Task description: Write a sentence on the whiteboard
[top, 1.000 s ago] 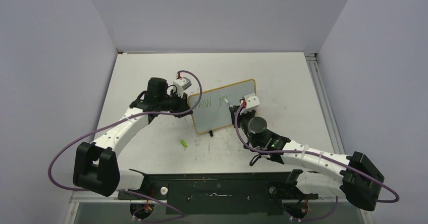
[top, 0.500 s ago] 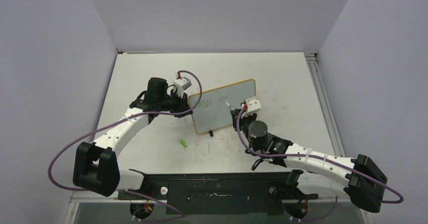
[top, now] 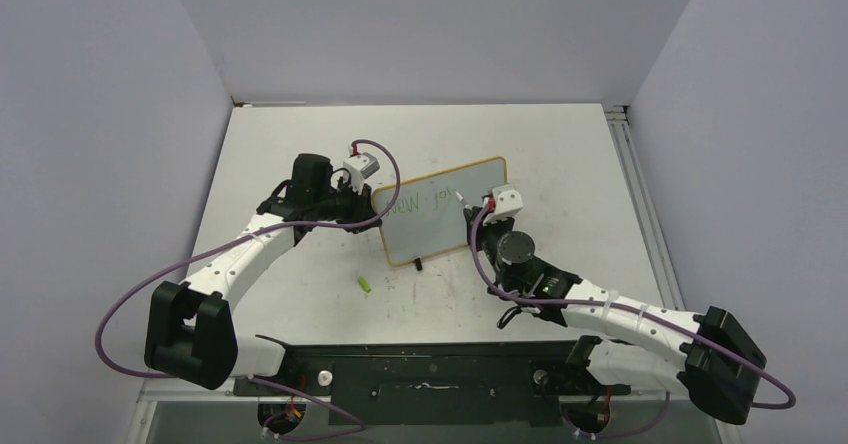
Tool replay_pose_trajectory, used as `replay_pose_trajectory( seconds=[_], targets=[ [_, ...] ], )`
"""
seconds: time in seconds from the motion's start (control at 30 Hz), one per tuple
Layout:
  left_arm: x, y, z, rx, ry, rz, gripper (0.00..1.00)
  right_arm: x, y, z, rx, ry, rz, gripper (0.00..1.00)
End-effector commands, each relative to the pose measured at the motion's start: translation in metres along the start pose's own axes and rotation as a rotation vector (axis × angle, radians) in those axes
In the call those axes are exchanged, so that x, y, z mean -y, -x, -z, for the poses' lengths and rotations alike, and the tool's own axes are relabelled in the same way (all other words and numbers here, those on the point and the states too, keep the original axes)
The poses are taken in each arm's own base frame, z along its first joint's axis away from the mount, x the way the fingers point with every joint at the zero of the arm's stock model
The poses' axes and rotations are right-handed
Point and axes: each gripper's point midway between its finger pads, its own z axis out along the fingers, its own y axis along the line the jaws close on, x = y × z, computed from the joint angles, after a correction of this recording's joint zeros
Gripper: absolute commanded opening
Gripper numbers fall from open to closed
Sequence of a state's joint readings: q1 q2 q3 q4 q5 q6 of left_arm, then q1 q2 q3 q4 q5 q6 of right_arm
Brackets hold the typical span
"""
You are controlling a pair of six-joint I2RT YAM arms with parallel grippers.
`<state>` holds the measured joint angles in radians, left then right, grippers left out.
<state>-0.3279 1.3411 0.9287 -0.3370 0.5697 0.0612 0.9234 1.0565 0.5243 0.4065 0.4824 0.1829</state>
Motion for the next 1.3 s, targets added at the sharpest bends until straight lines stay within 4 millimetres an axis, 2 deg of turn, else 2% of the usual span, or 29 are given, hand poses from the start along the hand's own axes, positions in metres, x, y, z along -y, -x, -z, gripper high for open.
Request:
replay_pose_trajectory(
  seconds=[0.0, 0.53, 1.0, 1.27],
  targets=[
    [0.003, 0.005, -0.001, -0.006, -0.004, -0.027, 0.0, -0.007, 0.032, -0.007, 0.084, 0.015, -0.034, 0.05],
    [0.003, 0.004, -0.001, -0.008, -0.005, -0.027, 0.0, -0.005, 0.032, -0.013, 0.091, 0.003, -0.028, 0.05],
    [0.004, 0.005, -0.001, -0.007, -0.008, -0.028, 0.0, -0.006, 0.019, -0.016, 0.061, 0.002, -0.019, 0.05],
    [0.004, 0.005, -0.001, -0.006, -0.007, -0.028, 0.0, -0.006, 0.004, -0.014, 0.025, 0.006, -0.024, 0.05]
  ],
)
